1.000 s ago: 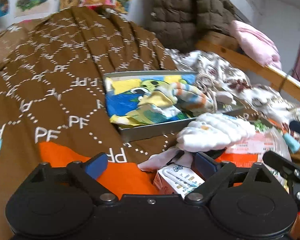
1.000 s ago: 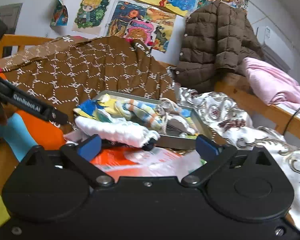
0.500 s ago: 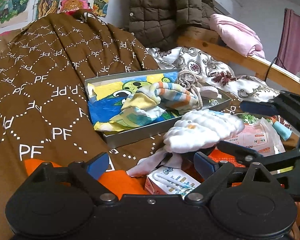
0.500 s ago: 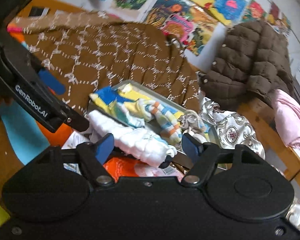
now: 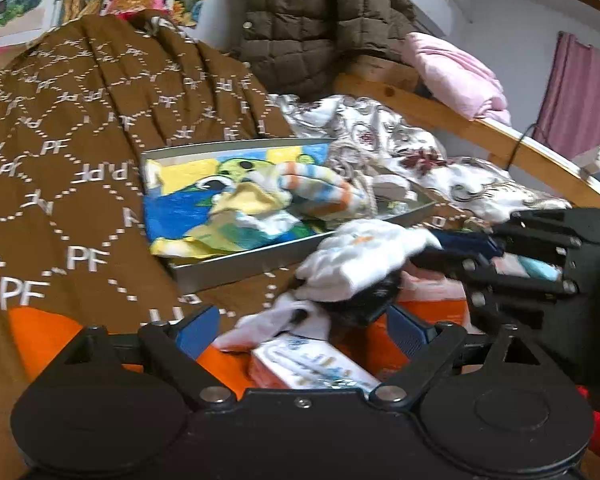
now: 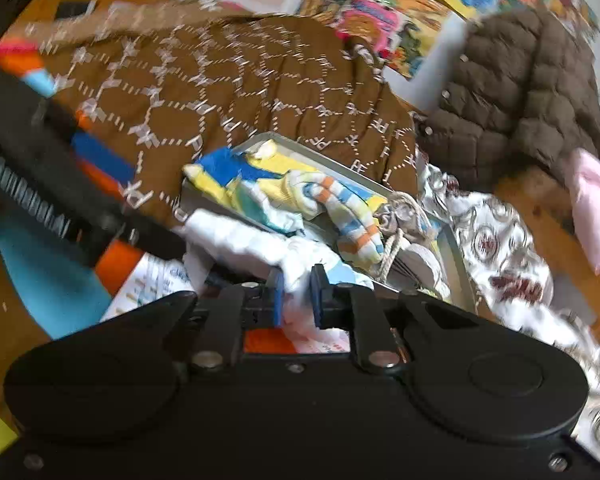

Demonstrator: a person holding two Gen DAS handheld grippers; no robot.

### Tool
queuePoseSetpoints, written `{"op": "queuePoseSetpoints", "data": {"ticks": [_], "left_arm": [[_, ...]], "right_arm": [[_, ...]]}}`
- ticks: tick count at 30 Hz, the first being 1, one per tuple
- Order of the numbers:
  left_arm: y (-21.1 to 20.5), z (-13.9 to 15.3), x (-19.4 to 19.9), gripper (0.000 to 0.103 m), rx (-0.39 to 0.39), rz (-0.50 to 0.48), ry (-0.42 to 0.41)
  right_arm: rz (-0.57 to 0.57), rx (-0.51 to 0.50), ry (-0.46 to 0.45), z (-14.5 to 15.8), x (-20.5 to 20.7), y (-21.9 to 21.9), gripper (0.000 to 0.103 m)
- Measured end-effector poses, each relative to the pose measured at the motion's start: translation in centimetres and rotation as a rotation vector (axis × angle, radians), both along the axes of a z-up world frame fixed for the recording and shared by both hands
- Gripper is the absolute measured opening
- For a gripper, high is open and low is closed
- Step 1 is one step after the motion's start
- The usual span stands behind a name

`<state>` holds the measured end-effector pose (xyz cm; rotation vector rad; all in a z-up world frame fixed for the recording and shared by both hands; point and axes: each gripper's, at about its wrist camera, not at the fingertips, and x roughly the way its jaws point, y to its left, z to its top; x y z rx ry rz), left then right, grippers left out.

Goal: Organize soft objects
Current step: 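Grasp a white fluffy cloth with the left tool while the right tool grasps a white sock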

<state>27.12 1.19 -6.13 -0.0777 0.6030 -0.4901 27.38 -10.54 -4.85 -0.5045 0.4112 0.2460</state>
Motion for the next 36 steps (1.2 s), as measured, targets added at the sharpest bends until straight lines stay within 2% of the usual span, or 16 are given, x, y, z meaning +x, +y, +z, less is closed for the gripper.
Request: {"op": "queuePoseSetpoints", "data": {"ticks": [3,8,13,16,21,25,27,31,36], "left_arm": [[-0.9,-0.1,-0.3,0.079,-0.021,-0.029,0.001],[-2.6,0.1,-1.0,0.075,-0.013,-0.081,-0.025],[-3.7,0.0,-0.5,0.072,-0.010,-0.087,0.009],[-3.9,-0.3,0.1,0.066,-0.035,-0.064,0.047],[-4.6,-0.5,1.3,0.052,-0.072,-0.043,0.080],[-6.1,-0.7,1.7,0.038,-0.013,-0.052,0.069],[-6.6,-0.6,1.9,0.023,0.013,-0.047,0.058],[-6.6,-0.2,2.2,0.002,0.007,-0.035,0.052],[-6.1,0.5,2.0,0.000,-0.007,-0.022,0.025]], "right_arm": [[-0.030,0.046,-0.017,0.7,0.0,-1.2,0.005],[-0.082,0.079,-0.035,1.1,0.8,-3.4,0.004],[-0.148,0.150,-0.040,1.7,1.9,-6.1,0.004],[-0.169,0.168,-0.047,2.1,2.2,-7.5,0.004],[-0.179,0.175,-0.054,2.0,2.8,-8.6,0.004],[-0.188,0.178,-0.056,1.8,2.9,-8.8,0.004],[-0.189,0.174,-0.061,1.8,2.7,-8.8,0.004],[-0.192,0.161,-0.081,1.5,2.0,-7.8,0.004],[-0.211,0.152,-0.123,1.6,1.2,-7.4,0.004]]}}
